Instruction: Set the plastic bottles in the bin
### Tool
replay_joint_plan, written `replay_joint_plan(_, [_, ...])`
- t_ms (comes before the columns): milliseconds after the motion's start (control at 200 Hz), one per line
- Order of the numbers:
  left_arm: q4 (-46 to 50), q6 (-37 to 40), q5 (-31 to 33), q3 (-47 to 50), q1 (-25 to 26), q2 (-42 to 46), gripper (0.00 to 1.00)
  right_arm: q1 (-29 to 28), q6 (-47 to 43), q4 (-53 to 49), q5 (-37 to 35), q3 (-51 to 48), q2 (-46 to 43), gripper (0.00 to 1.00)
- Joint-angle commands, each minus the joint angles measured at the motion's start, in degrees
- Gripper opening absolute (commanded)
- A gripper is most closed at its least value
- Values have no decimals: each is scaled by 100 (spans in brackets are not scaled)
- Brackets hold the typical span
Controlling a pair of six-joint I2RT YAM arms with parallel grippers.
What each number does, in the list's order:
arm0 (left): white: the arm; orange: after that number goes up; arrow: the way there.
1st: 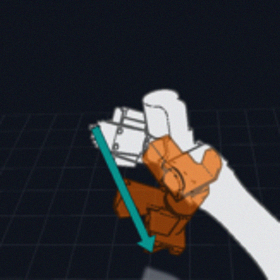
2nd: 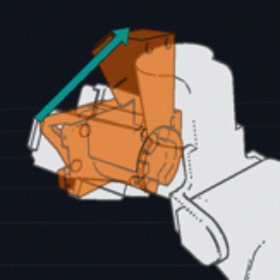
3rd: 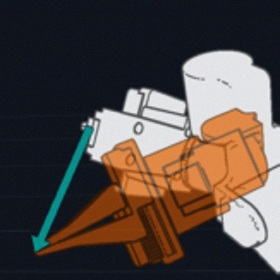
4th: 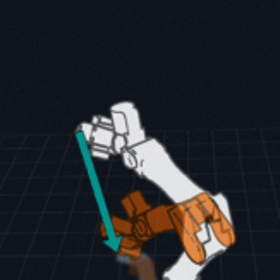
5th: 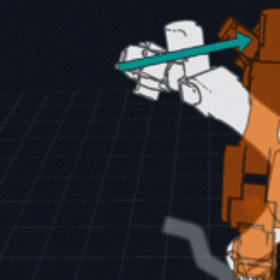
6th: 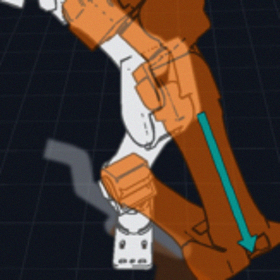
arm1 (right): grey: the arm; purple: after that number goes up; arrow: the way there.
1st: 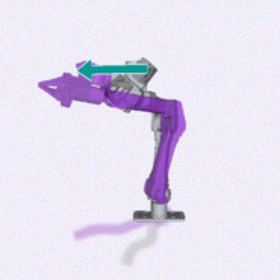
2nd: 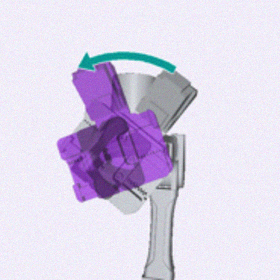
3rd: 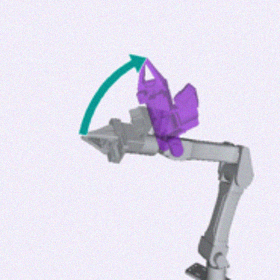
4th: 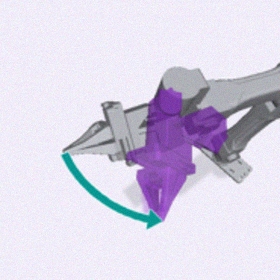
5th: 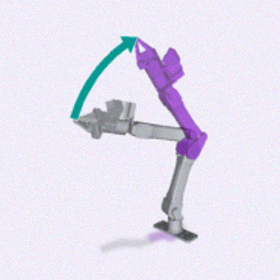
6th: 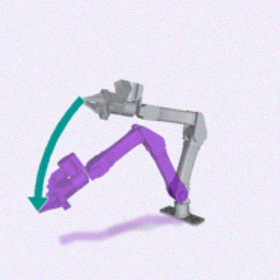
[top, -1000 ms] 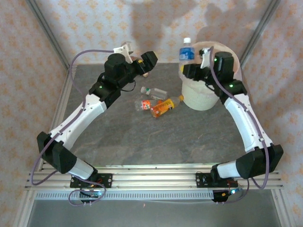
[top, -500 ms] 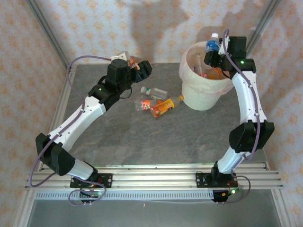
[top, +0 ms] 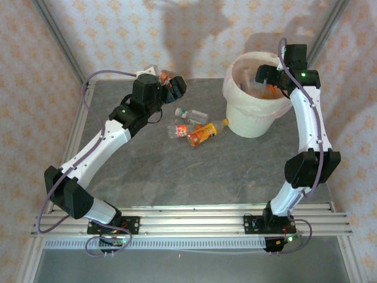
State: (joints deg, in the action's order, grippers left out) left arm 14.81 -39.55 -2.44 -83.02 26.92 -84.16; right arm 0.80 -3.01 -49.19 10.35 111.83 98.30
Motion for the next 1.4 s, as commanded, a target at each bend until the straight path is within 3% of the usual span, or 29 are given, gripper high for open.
replay_joint_plan(0, [123,-121,121,36,-68,-72,100,8,101,307,110,-150,-412,99])
replay_joint_plan(85, [159,-165,54,-7,-86,-147,100,-23,-151,101,901,-132,-436,99])
replay_joint_plan(245, [165,-246,-11,-38,-114,-228,100,-71,-476,-196,274,-279,-480,99])
replay_joint_plan(455, [252,-298,-70,-137,-153,-380,100,-193,-282,-428,0,118,81,71])
replay_joint_plan(661, [257,-369,-126,-127,-152,-426,100,-512,-598,-1327,-816,1177,1243,56])
replay_joint_plan(831, [312,-369,-58,-31,-170,-413,100,-605,-952,-1111,-1744,611,1128,45])
replay_joint_plan(921, [345,-393,-62,-46,-195,-464,100,-607,-1152,-1319,-2067,705,1101,46])
replay_joint_plan(1086, [329,-472,-155,-142,-220,-613,100,-629,-1211,-1380,-1993,1212,874,47])
replay_joint_plan(1246, [331,-519,-215,-179,-229,-697,100,-640,-1218,-1183,-2788,1308,771,48])
replay_joint_plan(1396, [399,-500,-198,-203,-231,-707,100,-642,-1088,-1120,-2345,1265,724,53])
